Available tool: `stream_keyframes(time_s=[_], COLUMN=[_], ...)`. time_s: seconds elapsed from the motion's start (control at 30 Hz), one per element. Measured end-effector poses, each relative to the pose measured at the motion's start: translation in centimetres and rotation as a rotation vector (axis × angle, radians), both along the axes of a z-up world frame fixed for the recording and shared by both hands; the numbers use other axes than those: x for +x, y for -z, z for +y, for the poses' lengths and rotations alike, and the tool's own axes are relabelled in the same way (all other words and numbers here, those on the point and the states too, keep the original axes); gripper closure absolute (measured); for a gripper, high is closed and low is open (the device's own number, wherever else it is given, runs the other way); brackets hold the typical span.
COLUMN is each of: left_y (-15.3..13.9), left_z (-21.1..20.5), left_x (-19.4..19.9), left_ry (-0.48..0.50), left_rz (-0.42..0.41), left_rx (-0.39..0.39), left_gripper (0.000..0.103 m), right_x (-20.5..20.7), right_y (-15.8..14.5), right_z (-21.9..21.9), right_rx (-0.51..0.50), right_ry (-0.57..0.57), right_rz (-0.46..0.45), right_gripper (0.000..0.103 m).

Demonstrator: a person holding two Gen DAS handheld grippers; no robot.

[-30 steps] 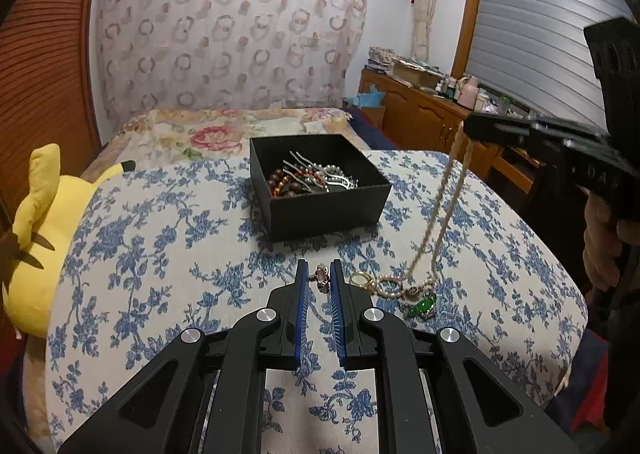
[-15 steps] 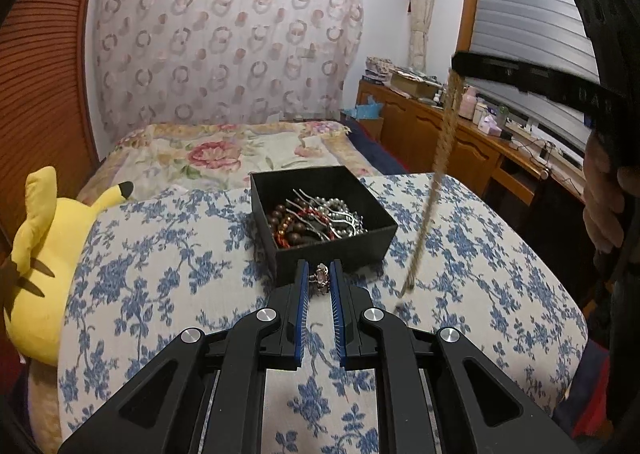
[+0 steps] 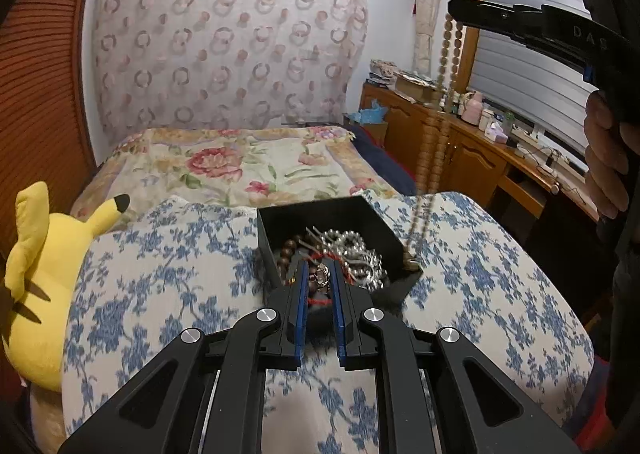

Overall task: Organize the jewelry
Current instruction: 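Lift the pearl necklace with the right tool while the left tool carries the earring to the box, then lower the pearls into the box with the right tool while the left tool releases the earring there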

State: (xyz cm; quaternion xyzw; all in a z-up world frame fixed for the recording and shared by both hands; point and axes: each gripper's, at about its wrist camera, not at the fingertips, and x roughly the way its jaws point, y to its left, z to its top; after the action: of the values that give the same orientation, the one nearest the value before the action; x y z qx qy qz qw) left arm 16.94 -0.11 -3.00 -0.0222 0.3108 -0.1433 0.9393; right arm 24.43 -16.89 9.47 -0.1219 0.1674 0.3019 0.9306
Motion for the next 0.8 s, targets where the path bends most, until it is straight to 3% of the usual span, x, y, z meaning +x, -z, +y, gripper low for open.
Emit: stream_keyframes(time_s=[0.17, 0.6, 0.8], left_y=[-0.2, 0.5, 1.3], left_z=[-0.3, -1.1, -1.5], left_x=[1.6, 5.4, 6.6], left_ry=[0.008, 0.024, 0.021], left_rz=[0.002, 0.037, 0.052], left_rx=[-0.001, 0.000, 0.020], left_gripper=[0.093, 0.093, 0.093], right_x=[1.4, 5.1, 5.8], right_y=[1.2, 10.0, 11.4], right_z=[0.6, 1.7, 1.7], right_rx=[-0.007, -0.063, -0.053], right_ry=[-0.010, -0.031, -0.036], right_rz=[0.024, 0.226, 0.260], right_gripper=[0.097, 0.096, 0.096])
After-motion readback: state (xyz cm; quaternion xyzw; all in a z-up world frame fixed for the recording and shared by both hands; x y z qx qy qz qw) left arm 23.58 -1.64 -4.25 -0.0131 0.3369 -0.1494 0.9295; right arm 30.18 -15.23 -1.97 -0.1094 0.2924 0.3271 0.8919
